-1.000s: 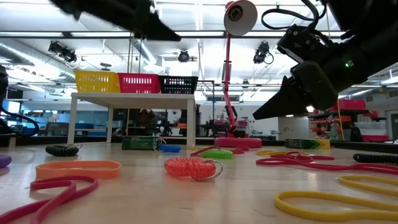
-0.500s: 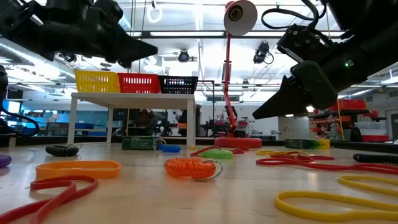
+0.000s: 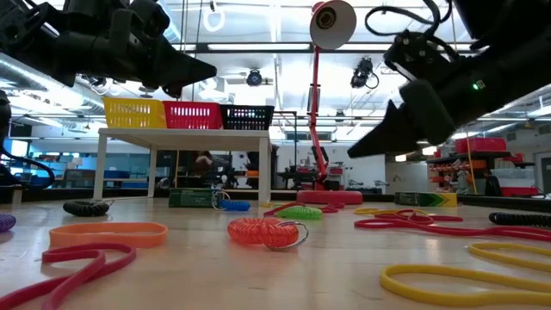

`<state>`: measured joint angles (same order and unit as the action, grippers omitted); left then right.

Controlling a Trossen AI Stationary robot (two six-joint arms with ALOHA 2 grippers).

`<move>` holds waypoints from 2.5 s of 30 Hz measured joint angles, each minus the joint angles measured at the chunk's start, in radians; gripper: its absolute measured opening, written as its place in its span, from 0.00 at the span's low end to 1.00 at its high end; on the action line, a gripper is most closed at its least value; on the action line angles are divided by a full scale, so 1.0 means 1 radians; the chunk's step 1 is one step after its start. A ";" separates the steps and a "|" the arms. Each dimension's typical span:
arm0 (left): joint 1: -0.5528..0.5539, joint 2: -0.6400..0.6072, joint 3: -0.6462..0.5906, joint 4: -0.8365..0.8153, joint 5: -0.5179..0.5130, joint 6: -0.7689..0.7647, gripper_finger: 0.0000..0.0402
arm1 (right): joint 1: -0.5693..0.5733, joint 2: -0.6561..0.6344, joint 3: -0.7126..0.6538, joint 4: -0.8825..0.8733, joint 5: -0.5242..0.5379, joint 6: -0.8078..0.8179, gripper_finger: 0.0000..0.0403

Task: Pick & Place Office Desk Supplies
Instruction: Put the crayon box into the red bin on the shelf

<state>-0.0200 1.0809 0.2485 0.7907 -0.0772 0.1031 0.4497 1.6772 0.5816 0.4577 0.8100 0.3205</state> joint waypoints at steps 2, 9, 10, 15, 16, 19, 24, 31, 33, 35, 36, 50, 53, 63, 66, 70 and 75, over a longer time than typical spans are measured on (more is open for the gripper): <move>0.000 0.000 0.000 0.000 0.000 -0.024 0.06 | 0.000 0.000 0.000 0.033 0.004 0.017 0.04; 0.000 0.000 0.000 0.000 0.000 -0.005 0.06 | 0.000 0.000 0.000 0.127 0.009 0.019 0.04; 0.000 0.000 0.000 -0.001 0.000 -0.005 0.06 | 0.000 0.000 0.000 0.135 0.007 0.019 0.04; 0.000 0.001 0.000 -0.004 -0.018 -0.009 0.06 | -0.006 0.000 0.025 0.164 -0.068 -0.103 0.04; 0.000 0.001 0.000 -0.004 -0.016 -0.009 0.06 | -0.006 0.000 0.040 0.152 -0.082 -0.122 0.04; 0.000 0.001 0.001 -0.003 -0.015 -0.009 0.06 | -0.005 -0.004 0.112 0.008 -0.093 -0.143 0.04; 0.000 0.001 0.001 -0.003 -0.019 -0.009 0.06 | -0.005 -0.014 0.326 -0.552 -0.110 -0.020 0.04; 0.000 0.001 0.001 -0.008 -0.019 -0.009 0.06 | -0.005 -0.009 0.563 -1.109 -0.294 0.257 0.05; 0.000 0.001 0.001 -0.008 -0.019 -0.009 0.06 | -0.005 -0.009 0.588 -1.203 -0.374 0.348 0.07; 0.000 0.001 0.001 -0.008 -0.019 -0.009 0.06 | -0.005 -0.009 0.595 -1.277 -0.443 0.437 0.11; 0.000 0.001 0.001 -0.008 -0.019 -0.009 0.06 | -0.005 -0.009 0.595 -1.311 -0.476 0.477 0.13; 0.000 0.001 0.001 -0.009 -0.019 -0.009 0.06 | 0.068 -0.008 0.438 -1.516 -0.658 0.783 0.42; 0.000 0.001 0.001 -0.009 -0.019 -0.009 0.06 | 0.068 -0.007 0.415 -1.492 -0.688 0.780 0.44; 0.000 0.001 0.001 -0.009 -0.019 -0.010 0.06 | 0.104 -0.002 0.548 -1.336 -0.771 0.559 0.51; 0.000 0.001 0.001 -0.009 -0.019 -0.009 0.06 | 0.161 0.025 0.592 -1.317 -0.771 0.546 0.55; 0.000 0.001 0.001 -0.009 -0.019 -0.010 0.06 | 0.255 0.076 0.670 -1.340 -0.744 0.616 0.66; 0.000 0.001 0.001 -0.009 -0.019 -0.010 0.06 | 0.360 0.136 0.738 -1.366 -0.680 0.737 0.87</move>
<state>-0.0200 1.0817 0.2497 0.7815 -0.0967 0.0933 0.8100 1.8136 1.3191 -0.9086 0.1299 1.0578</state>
